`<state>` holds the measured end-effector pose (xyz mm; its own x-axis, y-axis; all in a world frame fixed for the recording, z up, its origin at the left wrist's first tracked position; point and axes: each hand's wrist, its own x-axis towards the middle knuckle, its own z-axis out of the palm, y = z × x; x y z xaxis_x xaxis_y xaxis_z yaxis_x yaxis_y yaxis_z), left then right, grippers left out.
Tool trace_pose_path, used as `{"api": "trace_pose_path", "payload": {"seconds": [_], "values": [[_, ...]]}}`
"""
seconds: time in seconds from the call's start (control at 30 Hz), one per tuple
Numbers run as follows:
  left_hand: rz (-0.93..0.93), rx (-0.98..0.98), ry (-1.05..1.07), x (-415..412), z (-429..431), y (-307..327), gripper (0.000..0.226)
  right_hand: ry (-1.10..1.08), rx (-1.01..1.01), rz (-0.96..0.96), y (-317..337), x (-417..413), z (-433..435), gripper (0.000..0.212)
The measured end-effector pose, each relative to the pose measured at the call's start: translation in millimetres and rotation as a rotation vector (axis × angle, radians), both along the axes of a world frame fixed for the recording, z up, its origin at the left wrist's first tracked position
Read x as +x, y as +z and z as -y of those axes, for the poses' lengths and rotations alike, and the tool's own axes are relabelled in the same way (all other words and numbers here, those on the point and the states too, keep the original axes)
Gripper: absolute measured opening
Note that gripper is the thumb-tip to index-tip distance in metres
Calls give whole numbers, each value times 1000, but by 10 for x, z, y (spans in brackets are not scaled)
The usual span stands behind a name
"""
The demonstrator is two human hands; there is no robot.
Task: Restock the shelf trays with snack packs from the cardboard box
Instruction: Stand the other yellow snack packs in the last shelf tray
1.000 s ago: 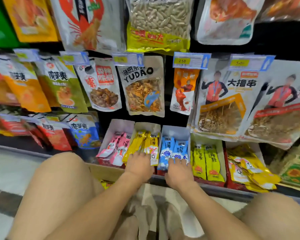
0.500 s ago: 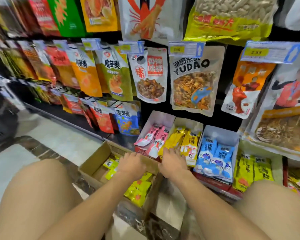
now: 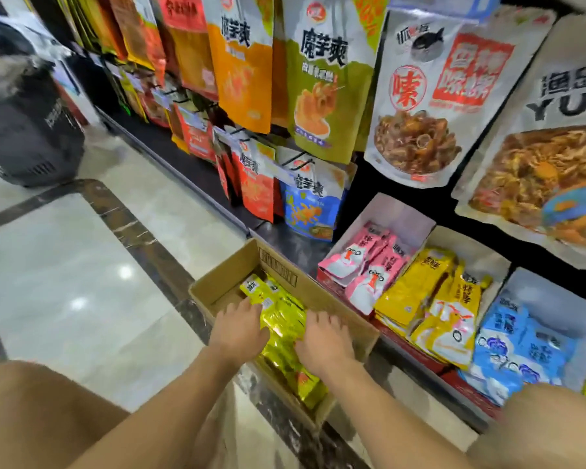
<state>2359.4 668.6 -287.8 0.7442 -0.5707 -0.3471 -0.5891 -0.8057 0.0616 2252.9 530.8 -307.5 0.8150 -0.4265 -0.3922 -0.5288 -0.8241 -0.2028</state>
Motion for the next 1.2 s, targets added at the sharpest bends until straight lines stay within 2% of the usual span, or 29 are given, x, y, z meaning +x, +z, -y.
{"api": "trace_pose_path", "payload": {"seconds": [0.1,0.33,0.6,0.7,0.87,1.1,1.2], "values": [[-55,16,57,181,-40,-206,52,33,27,-41,-314,192,-58,63],[-72,-8,46,480,18,-667,55,56,59,-100,-1039,596,-154,70],[-102,-12,83,553,-35,-1087,56,-44,86,-199,-1623,866,-7,87],[-92,7,86,562,-10,-1125,53,-24,34,-220,-1704,835,-23,88],[-106,17,141,607,48,-1173,50,-34,-96,-146,-1710,840,-136,76],[-144,48,188,602,82,-1190,47,-32,-46,-105,-1681,704,-252,82],[-160,44,201,605,85,-1197,48,-47,-40,-85,-1651,635,-247,75]]}}
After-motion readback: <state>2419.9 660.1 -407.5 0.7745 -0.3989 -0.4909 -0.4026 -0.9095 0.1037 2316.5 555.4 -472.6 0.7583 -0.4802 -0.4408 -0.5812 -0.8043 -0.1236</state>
